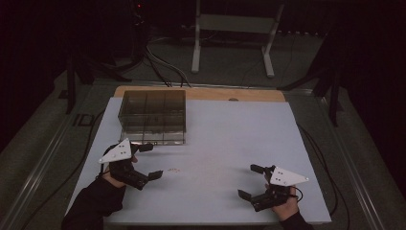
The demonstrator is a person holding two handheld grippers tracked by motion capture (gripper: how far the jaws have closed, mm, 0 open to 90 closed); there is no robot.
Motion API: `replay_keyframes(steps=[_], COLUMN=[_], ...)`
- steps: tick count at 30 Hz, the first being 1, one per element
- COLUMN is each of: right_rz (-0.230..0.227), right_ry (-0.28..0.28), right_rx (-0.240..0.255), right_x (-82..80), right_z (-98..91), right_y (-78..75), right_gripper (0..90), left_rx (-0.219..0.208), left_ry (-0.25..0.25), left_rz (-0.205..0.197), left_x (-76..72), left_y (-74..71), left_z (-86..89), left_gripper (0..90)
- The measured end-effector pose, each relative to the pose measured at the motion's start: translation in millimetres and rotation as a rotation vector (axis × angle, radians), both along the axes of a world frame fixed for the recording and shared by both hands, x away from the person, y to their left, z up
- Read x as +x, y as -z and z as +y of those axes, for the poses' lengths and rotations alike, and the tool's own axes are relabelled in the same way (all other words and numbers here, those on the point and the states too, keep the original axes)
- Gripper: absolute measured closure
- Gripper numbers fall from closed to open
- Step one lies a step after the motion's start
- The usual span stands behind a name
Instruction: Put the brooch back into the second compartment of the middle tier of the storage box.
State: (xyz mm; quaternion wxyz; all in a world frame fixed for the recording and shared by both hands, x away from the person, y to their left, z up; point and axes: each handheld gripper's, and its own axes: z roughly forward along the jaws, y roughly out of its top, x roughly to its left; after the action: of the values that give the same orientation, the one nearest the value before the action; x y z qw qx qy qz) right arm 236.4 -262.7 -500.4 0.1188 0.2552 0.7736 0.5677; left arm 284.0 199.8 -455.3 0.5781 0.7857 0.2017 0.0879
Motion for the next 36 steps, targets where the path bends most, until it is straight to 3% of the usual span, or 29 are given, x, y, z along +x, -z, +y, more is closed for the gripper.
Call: replay_keyframes(steps=[17,28,36], right_rz=[-0.001,0.0,0.003], right_ry=[0.001,-0.001,-0.005], right_rx=[0.002,0.001,0.001], right_x=[0.8,1.0,1.5], right_z=[-1.5,-1.6,-1.0], right_y=[-0.3,0.1,0.3], right_gripper=[0.0,0.0,0.0], left_rx=[0.027,0.063,0.079], left_ry=[0.046,0.061,0.064], left_rz=[0.023,0.065,0.126], left_x=[15.2,22.3,29.1], left_y=[11.6,29.4,44.2], left_z=[-19.3,-27.5,-34.7], left_gripper=[0.3,0.3,0.3])
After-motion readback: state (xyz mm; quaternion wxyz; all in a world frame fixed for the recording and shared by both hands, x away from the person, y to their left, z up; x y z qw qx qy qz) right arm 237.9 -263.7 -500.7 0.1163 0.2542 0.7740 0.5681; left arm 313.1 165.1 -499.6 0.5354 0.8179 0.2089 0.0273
